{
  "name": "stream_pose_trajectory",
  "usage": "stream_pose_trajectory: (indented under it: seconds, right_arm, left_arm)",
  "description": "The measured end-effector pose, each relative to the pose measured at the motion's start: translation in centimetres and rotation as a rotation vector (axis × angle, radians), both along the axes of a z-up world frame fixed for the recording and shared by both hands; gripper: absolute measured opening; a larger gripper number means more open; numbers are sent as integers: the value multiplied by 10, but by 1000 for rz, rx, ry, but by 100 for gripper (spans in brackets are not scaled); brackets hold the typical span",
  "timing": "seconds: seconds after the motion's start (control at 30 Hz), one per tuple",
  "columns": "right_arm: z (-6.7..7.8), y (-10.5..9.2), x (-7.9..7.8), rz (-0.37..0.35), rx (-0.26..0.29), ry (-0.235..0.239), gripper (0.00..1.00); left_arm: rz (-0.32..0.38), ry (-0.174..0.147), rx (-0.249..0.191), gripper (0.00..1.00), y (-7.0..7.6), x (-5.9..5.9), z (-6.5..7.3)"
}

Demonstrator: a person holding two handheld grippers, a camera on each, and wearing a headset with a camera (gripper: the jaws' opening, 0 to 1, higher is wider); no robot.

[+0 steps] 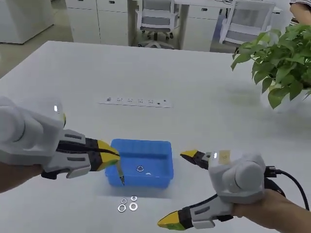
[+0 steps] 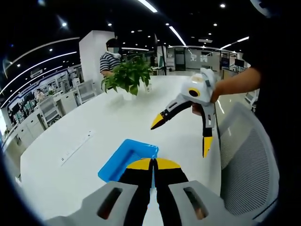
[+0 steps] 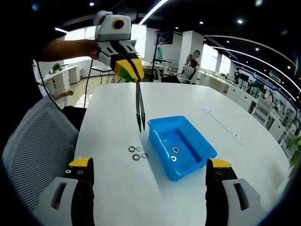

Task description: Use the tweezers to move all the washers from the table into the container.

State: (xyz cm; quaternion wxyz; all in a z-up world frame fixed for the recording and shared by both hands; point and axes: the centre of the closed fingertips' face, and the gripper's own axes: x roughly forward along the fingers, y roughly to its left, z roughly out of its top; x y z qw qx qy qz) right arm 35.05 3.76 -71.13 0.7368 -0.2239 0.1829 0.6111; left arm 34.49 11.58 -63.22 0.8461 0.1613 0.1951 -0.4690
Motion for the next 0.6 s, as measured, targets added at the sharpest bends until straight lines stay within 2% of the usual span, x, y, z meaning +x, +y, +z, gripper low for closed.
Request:
stream_pose_trajectory:
  seconds: [0.6]
  right_arm:
    - [-11, 0, -10, 18, -27, 21, 99]
  left_arm:
    - [-50, 38, 17, 5, -18, -12, -29]
